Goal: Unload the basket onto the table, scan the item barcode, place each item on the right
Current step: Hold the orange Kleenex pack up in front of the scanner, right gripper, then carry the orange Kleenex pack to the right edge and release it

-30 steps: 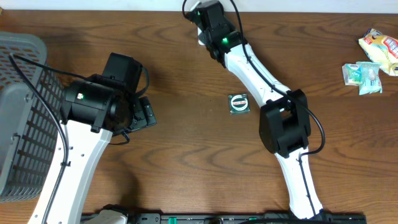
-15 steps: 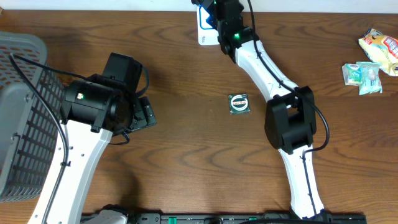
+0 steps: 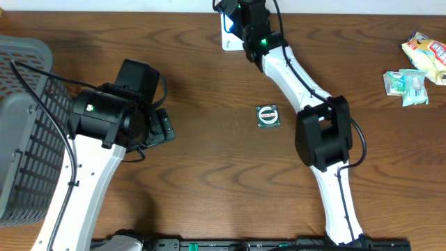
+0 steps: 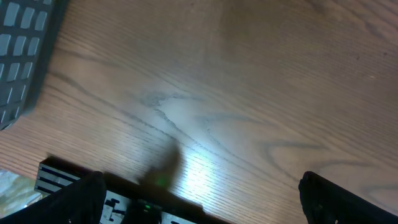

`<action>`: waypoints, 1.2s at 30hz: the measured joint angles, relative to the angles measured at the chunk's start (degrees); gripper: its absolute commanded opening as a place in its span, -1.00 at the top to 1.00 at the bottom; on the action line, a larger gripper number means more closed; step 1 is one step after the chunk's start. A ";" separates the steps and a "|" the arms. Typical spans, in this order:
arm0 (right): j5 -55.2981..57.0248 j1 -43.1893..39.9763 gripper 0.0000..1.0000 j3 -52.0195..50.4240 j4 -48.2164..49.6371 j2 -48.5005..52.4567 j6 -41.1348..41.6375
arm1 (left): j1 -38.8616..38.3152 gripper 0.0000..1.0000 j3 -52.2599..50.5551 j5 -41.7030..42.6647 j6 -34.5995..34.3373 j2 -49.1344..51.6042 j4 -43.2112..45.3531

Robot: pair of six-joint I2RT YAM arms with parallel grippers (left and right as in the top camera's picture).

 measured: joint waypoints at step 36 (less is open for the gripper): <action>4.79 -28.00 0.97 -0.26 -40.59 -11.19 26.29 | 0.00 -0.96 0.00 0.00 0.00 0.00 -0.02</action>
